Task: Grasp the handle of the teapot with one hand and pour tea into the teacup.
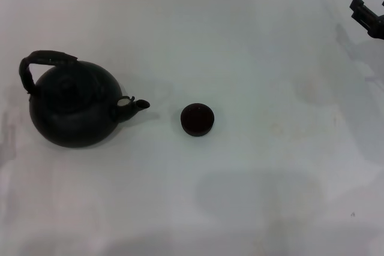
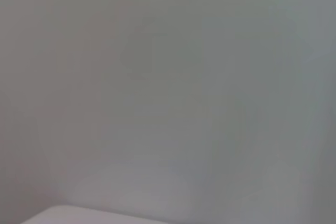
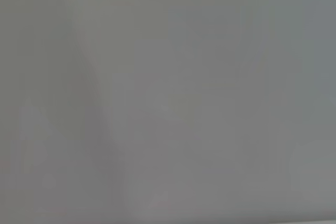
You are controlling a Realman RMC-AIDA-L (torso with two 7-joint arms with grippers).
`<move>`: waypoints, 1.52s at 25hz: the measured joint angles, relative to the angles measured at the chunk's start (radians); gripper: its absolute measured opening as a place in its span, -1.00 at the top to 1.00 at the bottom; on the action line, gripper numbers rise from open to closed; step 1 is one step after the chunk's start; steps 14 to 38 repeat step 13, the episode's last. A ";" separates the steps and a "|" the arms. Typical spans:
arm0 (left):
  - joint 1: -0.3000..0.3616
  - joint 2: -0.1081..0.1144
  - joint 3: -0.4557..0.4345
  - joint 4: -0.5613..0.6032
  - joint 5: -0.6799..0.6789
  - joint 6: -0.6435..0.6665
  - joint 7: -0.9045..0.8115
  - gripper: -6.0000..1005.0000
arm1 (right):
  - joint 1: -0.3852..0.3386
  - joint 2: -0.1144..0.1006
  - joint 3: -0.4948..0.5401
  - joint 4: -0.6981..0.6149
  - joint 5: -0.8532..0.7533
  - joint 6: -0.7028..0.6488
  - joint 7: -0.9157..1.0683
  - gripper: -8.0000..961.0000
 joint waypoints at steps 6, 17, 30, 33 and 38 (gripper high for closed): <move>-0.021 -0.001 0.000 -0.007 0.000 -0.018 0.000 -0.15 | -0.007 0.001 0.020 0.004 0.000 0.046 -0.006 -0.74; -0.021 -0.001 -0.004 -0.008 -0.007 -0.034 0.000 -0.15 | -0.009 0.001 0.029 0.010 0.000 0.054 -0.015 -0.74; -0.021 -0.001 -0.004 -0.008 -0.007 -0.034 0.000 -0.15 | -0.009 0.001 0.029 0.010 0.000 0.054 -0.015 -0.74; -0.021 -0.001 -0.004 -0.008 -0.007 -0.034 0.000 -0.15 | -0.009 0.001 0.029 0.010 0.000 0.054 -0.015 -0.74; -0.021 -0.001 -0.004 -0.008 -0.007 -0.034 0.000 -0.15 | -0.009 0.001 0.029 0.010 0.000 0.054 -0.015 -0.74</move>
